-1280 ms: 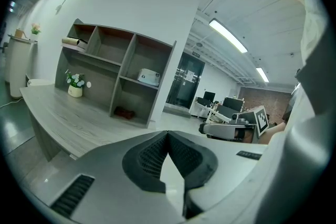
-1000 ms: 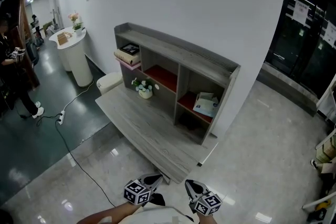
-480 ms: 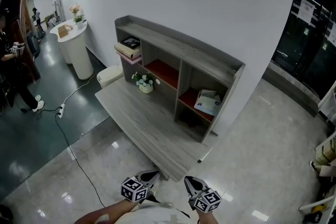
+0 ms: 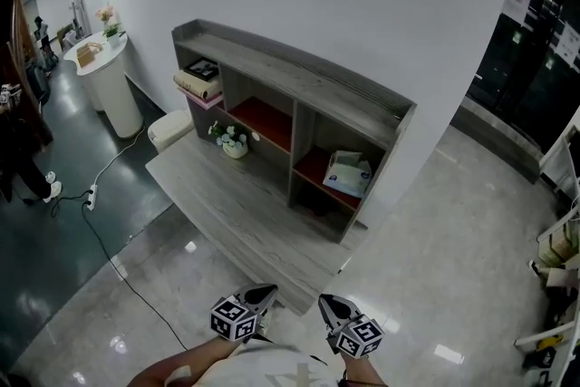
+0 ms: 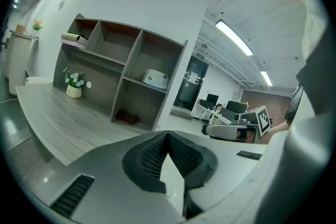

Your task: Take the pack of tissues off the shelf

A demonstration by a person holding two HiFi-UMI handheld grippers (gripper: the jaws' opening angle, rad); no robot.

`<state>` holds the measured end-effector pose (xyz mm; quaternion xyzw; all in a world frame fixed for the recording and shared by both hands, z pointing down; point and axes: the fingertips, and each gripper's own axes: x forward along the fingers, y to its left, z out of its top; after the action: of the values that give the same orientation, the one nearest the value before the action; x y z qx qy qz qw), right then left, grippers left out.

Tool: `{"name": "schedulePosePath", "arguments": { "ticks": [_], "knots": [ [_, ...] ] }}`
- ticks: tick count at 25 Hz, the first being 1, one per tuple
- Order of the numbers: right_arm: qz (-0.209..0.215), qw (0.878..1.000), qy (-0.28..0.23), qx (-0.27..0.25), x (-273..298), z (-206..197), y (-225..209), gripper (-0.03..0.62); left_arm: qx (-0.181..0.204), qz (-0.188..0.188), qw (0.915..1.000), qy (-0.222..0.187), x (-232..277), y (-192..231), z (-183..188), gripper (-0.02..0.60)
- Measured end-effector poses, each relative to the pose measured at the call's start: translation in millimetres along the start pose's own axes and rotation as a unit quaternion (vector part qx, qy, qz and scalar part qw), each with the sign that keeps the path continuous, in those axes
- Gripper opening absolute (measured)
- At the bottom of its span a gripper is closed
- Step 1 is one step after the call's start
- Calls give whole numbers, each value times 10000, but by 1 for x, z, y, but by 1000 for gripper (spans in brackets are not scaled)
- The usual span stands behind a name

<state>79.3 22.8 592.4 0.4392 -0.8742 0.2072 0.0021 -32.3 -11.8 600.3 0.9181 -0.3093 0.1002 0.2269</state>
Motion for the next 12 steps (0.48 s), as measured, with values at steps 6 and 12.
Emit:
{"name": "schedulePosePath", "arguments": {
  "ticks": [6,12],
  "knots": [
    [-143,9999,-18,-22,15,12,-20,5,-7,-126,9999,47,25,19,14,14],
    [-354,9994,-58,-26,30,27,-43,5,79,-387,9992,54,56,32,34,14]
  ]
}}
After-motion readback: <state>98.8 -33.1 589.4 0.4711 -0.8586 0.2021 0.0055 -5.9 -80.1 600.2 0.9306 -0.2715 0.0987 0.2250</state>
